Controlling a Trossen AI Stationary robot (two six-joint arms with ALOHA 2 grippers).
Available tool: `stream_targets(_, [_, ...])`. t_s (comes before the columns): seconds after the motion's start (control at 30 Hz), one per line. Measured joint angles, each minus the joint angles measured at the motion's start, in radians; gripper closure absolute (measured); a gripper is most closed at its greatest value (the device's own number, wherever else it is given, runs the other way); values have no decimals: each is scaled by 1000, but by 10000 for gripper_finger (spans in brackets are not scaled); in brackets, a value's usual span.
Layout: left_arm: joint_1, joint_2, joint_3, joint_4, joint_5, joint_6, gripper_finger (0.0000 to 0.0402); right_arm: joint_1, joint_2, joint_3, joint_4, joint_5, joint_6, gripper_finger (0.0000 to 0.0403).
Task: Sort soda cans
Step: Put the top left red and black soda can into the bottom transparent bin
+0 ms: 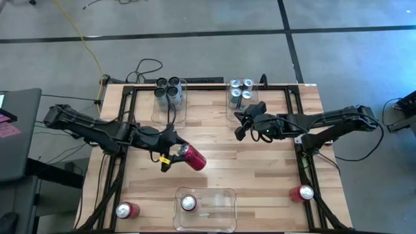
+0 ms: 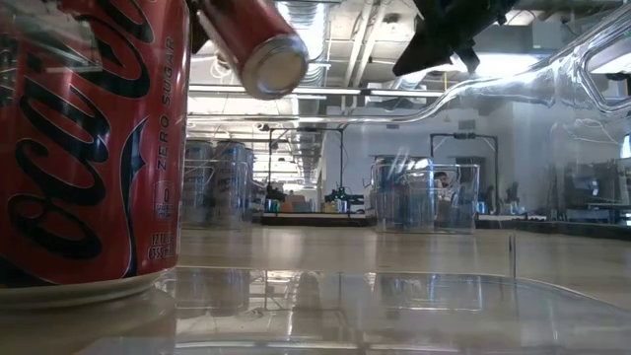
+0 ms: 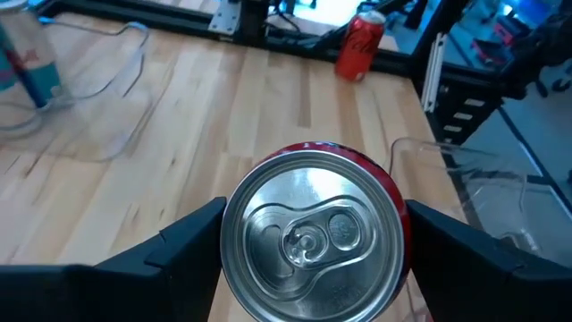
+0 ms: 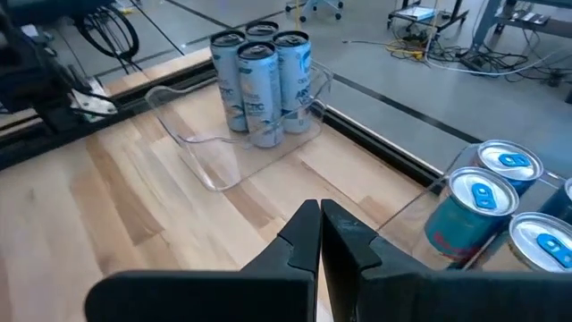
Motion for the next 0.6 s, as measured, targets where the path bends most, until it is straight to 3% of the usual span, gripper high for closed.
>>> stream_targets(0.2, [-4,22,0,42,0,26,111,-20,-12,17,124,42,-15,371])
stream_targets(0.6, [-44,21,0,50,-65,9,111,-48,89,18,578,59,-305,371])
